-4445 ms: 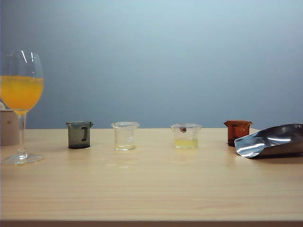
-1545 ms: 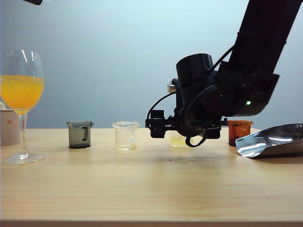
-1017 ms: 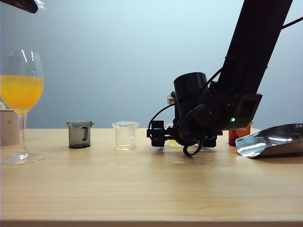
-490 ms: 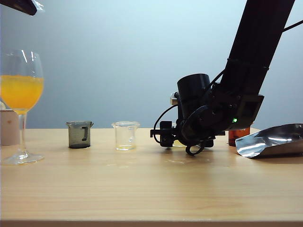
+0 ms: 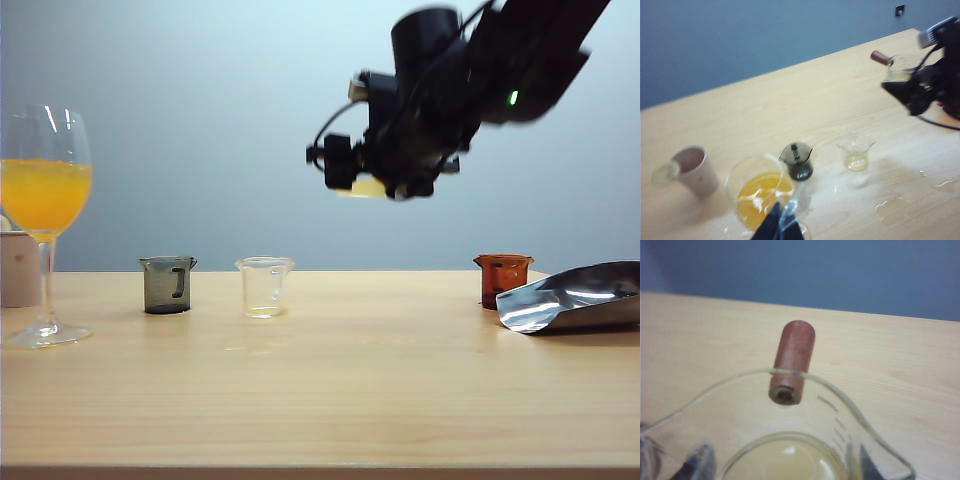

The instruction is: Pick up the third measuring cup from the left, pour the pineapple juice inside into the goblet, and finally put the measuring cup back in its original place.

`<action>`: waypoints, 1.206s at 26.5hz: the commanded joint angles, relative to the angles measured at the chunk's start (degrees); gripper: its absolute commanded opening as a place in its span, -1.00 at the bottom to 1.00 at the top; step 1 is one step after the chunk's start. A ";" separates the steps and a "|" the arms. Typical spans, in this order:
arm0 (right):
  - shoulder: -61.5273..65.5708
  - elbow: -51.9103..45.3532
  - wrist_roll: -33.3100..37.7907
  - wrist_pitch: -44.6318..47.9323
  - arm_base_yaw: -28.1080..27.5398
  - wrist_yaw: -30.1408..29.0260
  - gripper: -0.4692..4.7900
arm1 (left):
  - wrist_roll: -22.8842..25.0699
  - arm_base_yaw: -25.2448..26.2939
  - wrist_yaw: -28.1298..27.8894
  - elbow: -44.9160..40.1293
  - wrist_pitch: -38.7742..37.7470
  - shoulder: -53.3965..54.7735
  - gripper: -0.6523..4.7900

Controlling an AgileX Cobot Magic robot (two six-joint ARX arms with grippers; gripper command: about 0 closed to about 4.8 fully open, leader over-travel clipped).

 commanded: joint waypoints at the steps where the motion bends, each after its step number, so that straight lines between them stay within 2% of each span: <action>1: -6.25 0.17 -5.79 -4.85 0.61 -8.68 -0.06 | -2.32 0.28 -2.43 0.61 -3.17 -2.12 -0.78; 6: -9.92 3.26 -6.67 -10.34 2.03 -12.07 -0.05 | -2.32 2.12 -2.73 0.57 -7.65 -4.17 -0.78; 10: -9.57 10.60 -6.73 -18.78 3.72 -14.29 -0.06 | -2.27 5.14 -0.20 0.55 -7.19 -4.24 -0.78; 13: -8.39 15.08 -6.71 -18.86 5.95 -14.36 -0.06 | -2.34 8.20 0.72 0.31 -6.21 -4.04 -0.78; 14: -7.26 17.81 -6.71 -19.37 7.34 -14.58 -0.06 | -2.36 10.12 4.02 -0.33 -4.72 -3.85 -0.78; 16: -4.04 23.08 -6.75 -21.40 9.44 -15.17 -0.06 | -1.97 13.00 5.86 -1.42 -2.19 -2.75 -0.78; 22: 5.14 34.64 -6.67 -24.57 13.79 -15.17 -0.06 | -1.90 20.70 13.70 -2.05 -2.05 0.74 -0.78; 25: 9.40 38.64 -6.73 -24.94 14.71 -15.41 -0.06 | -1.92 25.24 20.46 -2.56 0.11 3.50 -0.78; 26: 10.21 39.21 -6.78 -24.87 14.73 -15.45 -0.06 | -2.25 25.62 22.03 -3.08 1.18 4.15 -0.78; 29: 12.17 40.13 -7.87 -24.83 15.19 -15.41 -0.06 | -2.12 25.62 22.03 -4.94 2.47 5.62 -0.78; 32: 13.03 40.11 -11.82 -25.27 15.41 -15.41 -0.06 | -2.32 25.35 23.17 -6.12 2.16 5.79 -0.78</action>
